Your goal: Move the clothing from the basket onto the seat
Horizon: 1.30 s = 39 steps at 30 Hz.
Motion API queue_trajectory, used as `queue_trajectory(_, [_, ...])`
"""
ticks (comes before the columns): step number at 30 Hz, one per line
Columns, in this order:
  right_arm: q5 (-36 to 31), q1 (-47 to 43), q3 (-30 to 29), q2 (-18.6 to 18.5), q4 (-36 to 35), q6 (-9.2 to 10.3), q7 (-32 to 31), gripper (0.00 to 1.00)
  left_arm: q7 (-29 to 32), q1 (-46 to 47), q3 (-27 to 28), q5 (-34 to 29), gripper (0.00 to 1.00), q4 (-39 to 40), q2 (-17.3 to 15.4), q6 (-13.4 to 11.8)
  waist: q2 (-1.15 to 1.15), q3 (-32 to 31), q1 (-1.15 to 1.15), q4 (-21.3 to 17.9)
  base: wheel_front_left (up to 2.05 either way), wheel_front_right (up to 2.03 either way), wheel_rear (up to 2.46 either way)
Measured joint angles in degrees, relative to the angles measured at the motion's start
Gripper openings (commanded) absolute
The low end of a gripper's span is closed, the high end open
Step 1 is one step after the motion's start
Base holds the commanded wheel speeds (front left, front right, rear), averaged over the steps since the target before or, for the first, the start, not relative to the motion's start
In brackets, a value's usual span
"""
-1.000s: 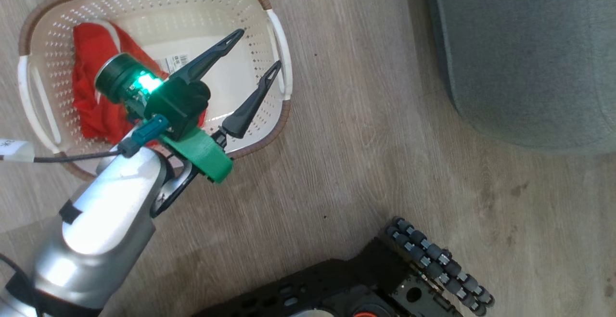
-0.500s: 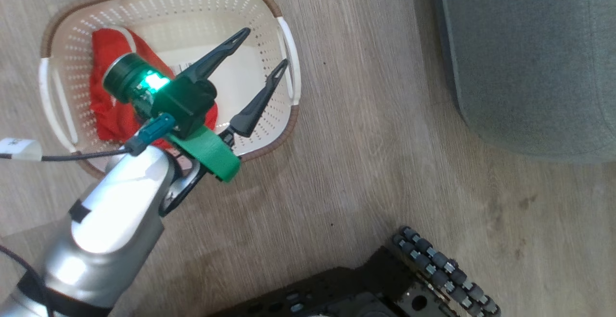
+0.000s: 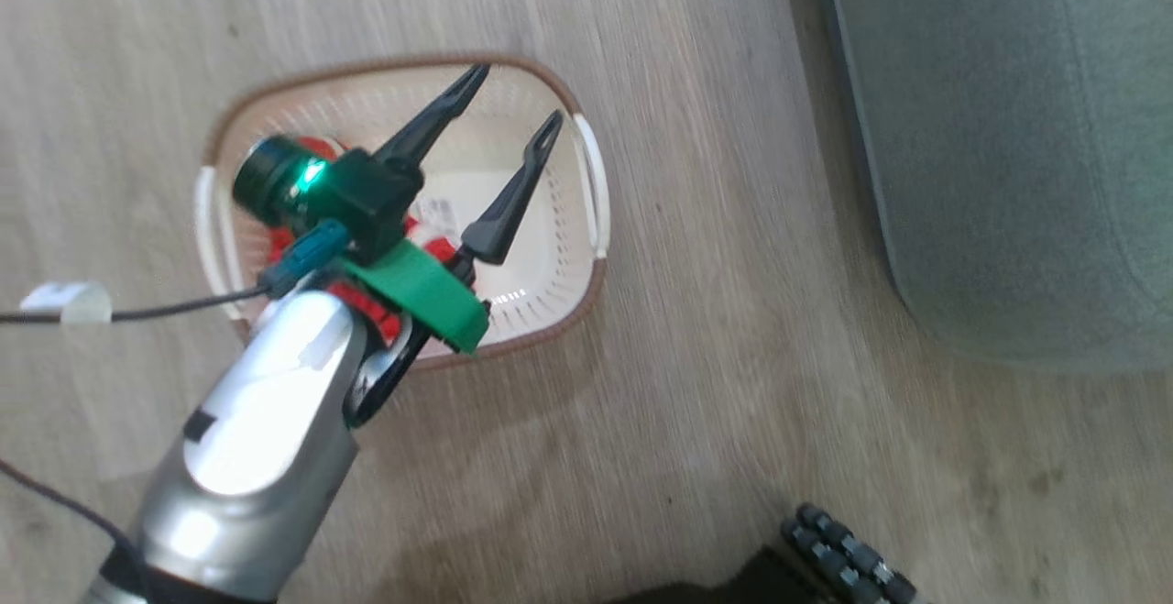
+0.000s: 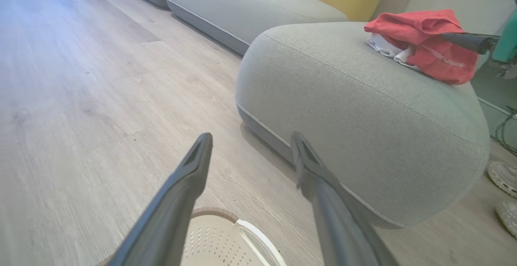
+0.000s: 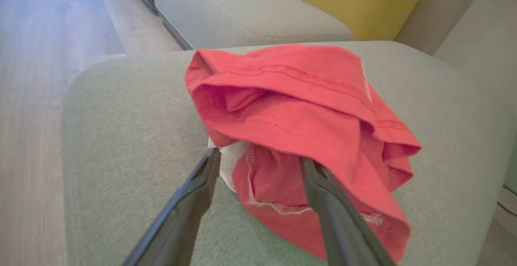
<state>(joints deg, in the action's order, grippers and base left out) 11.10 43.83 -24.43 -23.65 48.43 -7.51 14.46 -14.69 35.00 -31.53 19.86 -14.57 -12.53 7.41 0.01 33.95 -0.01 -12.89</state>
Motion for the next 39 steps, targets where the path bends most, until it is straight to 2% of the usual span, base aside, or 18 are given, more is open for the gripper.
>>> queue_trajectory(8, [1.71,-9.54,5.31,2.54,-9.84,0.00,0.00,1.00,0.00,-4.82,6.36,-0.02,1.00,-1.77,2.07,0.00,0.00,-6.77,0.00,2.24,0.00,0.00,0.00])
queue_trajectory(19, [1.05,-18.24,12.80,11.13,-23.50,0.00,0.00,1.00,-0.01,-12.21,18.42,-1.69,1.00,-5.24,4.91,0.01,0.00,-15.97,0.00,7.33,0.00,0.00,0.00])
queue_trajectory(32, [1.57,-20.34,23.61,15.26,-26.08,0.00,0.00,1.00,0.00,-17.65,33.39,-7.11,1.00,-6.61,7.87,-0.03,0.00,-22.71,0.00,12.93,0.00,0.00,0.00])
queue_trajectory(39, [1.56,-21.21,26.88,16.63,-23.74,0.00,0.00,1.00,0.00,-20.16,37.20,-11.52,1.00,-5.75,8.96,-0.03,0.00,-25.21,0.00,13.42,0.00,0.00,0.00])
